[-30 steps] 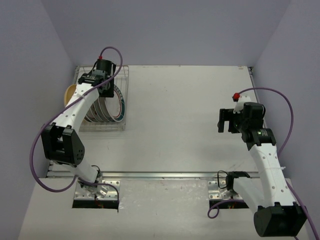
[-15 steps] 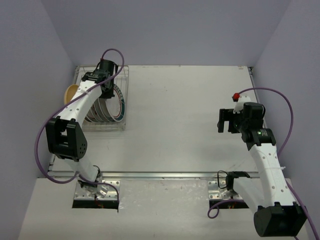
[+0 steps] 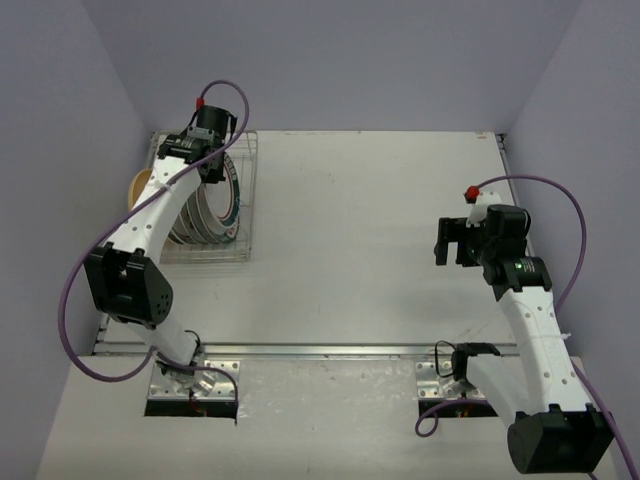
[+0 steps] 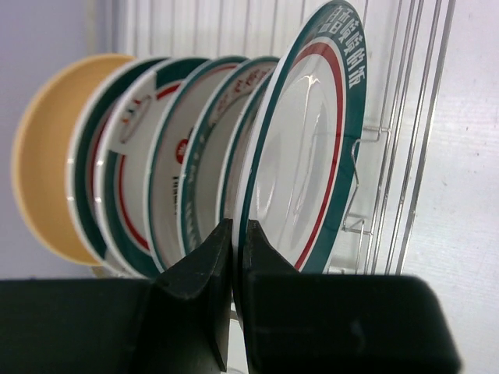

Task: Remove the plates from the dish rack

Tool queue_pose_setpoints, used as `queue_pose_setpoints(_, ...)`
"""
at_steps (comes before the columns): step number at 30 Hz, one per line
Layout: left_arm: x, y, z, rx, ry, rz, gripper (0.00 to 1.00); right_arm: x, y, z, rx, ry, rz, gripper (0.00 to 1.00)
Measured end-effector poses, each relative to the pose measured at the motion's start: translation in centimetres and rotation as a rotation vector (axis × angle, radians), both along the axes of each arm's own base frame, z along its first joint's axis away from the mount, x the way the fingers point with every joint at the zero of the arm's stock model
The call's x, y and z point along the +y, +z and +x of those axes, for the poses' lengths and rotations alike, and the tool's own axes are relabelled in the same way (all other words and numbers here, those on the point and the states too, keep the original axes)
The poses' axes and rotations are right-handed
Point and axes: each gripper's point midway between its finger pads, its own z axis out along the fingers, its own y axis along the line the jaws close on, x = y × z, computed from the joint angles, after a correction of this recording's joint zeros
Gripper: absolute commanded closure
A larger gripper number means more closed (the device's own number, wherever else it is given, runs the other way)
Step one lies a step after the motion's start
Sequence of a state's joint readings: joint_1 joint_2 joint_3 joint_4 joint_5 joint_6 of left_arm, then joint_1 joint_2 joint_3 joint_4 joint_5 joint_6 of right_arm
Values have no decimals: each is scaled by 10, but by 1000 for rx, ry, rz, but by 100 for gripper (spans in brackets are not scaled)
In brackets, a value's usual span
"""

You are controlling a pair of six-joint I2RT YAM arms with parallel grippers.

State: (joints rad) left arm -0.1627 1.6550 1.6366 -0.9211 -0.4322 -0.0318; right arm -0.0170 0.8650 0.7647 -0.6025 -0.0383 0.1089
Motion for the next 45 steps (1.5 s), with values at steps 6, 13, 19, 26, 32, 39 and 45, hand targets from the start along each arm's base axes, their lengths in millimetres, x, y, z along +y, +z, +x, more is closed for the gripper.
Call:
queue_pose_setpoints(6, -14, 59, -4, -145, -39, 115, 100, 2, 0, 0, 0, 8, 7, 1)
queue_pose_setpoints(13, -37, 102, -15, -254, -167, 83, 100, 25, 15, 1, -35, 107, 92, 1)
queue_pose_setpoints(19, -99, 129, -47, -309, -509, -220, 100, 76, 55, 4, -90, 317, 314, 9)
queue_pose_setpoints(26, -170, 130, -105, -262, -879, -539, 100, 128, 87, 12, -81, 489, 636, 20)
queue_pose_setpoints(32, -196, 106, -125, -130, -981, -700, 100, 161, 118, 25, -83, 599, 740, 25)
queue_pose_setpoints(39, -208, 98, -132, -70, -1020, -781, 100, 187, 135, 27, -99, 702, 753, 28)
queue_pose_setpoints(45, -213, 89, -132, -29, -1031, -817, 100, 212, 120, 19, -37, 781, 740, 34)
